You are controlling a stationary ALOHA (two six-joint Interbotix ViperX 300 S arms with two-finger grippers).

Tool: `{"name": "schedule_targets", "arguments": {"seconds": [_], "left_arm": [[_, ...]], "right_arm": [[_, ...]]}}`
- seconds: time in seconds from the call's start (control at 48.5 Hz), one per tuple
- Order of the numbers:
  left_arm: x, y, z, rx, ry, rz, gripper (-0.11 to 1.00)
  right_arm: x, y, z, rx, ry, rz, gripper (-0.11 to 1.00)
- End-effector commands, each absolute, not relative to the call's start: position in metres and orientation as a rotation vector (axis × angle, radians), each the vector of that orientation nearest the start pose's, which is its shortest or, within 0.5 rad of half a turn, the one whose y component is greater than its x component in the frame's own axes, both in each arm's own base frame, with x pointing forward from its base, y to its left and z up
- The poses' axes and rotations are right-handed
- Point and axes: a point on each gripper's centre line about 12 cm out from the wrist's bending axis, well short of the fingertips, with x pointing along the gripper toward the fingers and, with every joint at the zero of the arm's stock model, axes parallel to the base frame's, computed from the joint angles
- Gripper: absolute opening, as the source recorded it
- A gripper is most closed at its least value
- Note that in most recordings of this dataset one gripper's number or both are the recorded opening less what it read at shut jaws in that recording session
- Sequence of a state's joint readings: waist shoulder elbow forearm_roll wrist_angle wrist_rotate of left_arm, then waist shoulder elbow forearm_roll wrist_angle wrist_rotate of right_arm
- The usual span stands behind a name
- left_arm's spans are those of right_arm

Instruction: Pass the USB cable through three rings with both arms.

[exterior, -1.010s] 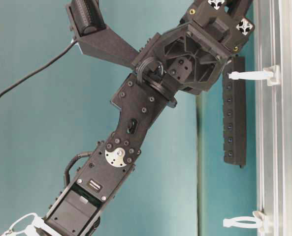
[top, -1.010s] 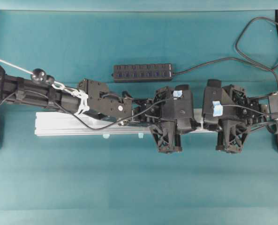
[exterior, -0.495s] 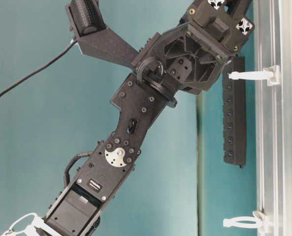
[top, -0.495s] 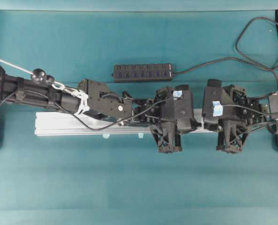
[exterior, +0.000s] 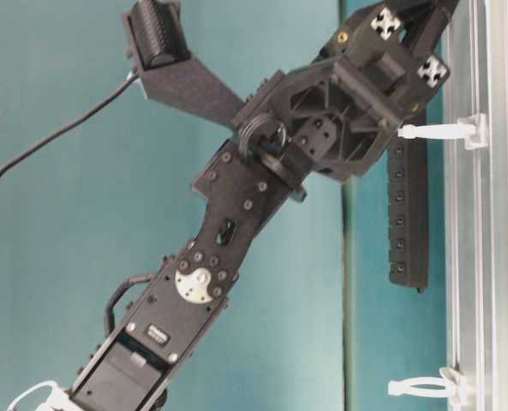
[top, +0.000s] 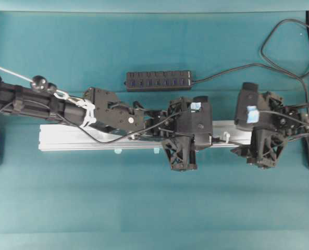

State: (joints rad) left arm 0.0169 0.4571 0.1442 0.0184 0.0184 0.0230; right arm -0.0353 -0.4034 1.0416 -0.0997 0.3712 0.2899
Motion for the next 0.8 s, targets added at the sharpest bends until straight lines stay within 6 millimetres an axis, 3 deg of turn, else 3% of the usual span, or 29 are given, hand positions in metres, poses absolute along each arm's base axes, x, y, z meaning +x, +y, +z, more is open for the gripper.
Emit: {"name": "schedule_targets", "arguments": {"seconds": [0.0, 0.33, 0.618, 0.783], "left_arm": [[0.527, 0.008, 0.154, 0.039, 0.575, 0.002, 0.23], [0.507, 0.022, 0.188, 0.034, 0.533, 0.030, 0.22], [0.501, 0.022, 0.187, 0.034, 0.541, 0.031, 0.22], [0.500, 0.023, 0.187, 0.032, 0.542, 0.033, 0.23]], "right_arm": [[0.242, -0.015, 0.159, 0.196, 0.933, -0.170, 0.72], [0.250, -0.017, 0.167, 0.197, 0.906, -0.172, 0.70], [0.273, -0.019, 0.169, 0.181, 0.907, -0.170, 0.69], [0.286, -0.024, 0.171, 0.179, 0.892, -0.178, 0.63]]}}
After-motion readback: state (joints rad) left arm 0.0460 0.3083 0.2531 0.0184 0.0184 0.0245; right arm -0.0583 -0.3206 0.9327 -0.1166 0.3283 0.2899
